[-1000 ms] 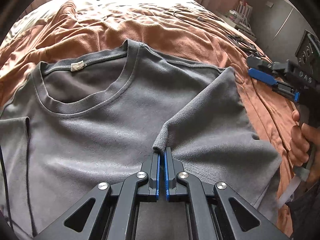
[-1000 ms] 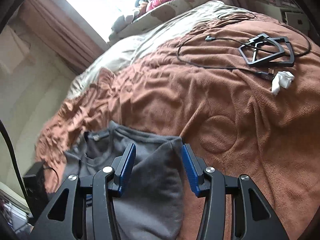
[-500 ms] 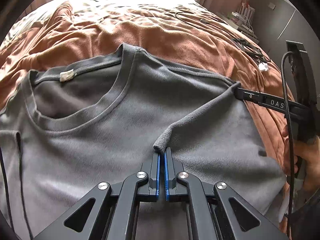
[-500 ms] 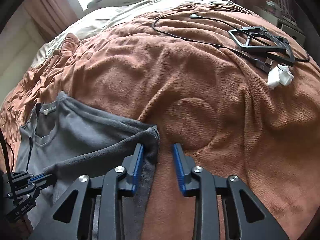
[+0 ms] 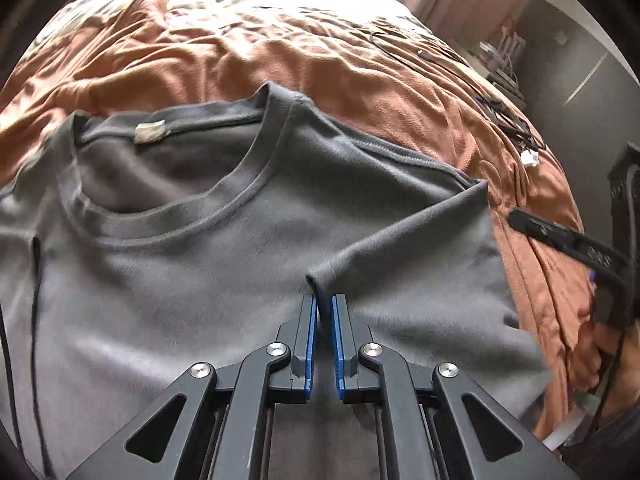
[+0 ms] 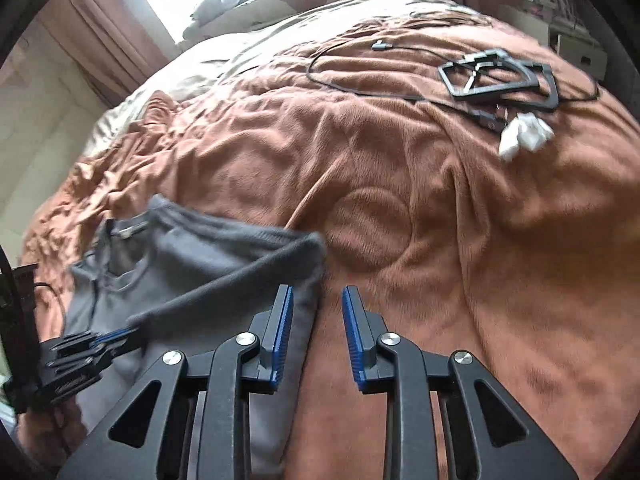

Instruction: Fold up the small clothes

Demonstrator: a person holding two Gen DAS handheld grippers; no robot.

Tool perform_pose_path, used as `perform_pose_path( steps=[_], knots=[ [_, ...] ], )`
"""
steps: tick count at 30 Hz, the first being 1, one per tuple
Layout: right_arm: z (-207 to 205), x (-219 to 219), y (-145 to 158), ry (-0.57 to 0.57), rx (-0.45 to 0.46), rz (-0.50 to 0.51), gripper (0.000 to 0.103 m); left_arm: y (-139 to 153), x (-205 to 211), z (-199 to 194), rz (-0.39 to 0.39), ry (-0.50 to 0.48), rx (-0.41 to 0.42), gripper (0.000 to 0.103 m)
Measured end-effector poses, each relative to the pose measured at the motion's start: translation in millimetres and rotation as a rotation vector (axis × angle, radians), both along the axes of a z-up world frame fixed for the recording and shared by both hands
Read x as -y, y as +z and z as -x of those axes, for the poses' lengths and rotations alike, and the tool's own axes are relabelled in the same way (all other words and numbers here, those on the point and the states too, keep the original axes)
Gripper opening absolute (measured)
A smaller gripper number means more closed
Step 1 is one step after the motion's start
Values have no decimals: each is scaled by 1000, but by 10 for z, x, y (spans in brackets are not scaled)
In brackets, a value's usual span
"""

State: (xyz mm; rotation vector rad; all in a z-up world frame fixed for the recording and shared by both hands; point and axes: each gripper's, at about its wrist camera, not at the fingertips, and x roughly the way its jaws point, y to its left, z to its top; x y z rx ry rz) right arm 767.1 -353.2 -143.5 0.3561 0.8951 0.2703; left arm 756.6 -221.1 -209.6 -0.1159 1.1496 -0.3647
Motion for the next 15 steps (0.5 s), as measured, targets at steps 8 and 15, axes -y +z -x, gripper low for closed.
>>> perform_pose_path(
  steps=[8, 15],
  knots=[
    [489, -10, 91, 68, 12, -24, 56, 117, -13, 375, 81, 27, -33, 37],
    [1020, 80, 112, 21, 15, -44, 56, 165, 72, 771, 125, 45, -83, 37]
  ],
)
